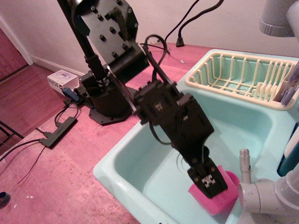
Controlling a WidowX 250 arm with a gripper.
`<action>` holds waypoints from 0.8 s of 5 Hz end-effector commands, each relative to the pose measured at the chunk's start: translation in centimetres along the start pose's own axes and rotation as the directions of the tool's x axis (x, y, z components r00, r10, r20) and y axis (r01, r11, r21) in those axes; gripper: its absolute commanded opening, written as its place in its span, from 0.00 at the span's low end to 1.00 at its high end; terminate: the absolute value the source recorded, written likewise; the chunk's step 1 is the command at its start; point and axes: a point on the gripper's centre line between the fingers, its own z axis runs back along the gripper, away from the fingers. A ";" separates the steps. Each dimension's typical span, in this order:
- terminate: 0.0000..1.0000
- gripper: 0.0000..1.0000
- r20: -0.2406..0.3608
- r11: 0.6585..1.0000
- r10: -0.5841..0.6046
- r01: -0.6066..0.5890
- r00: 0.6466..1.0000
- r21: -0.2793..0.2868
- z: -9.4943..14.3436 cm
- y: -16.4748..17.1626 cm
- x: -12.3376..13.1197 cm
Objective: Flip cup upright
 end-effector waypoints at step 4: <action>0.00 0.00 -0.019 0.999 0.016 -0.017 1.000 -0.037 0.2 -2.5 0.2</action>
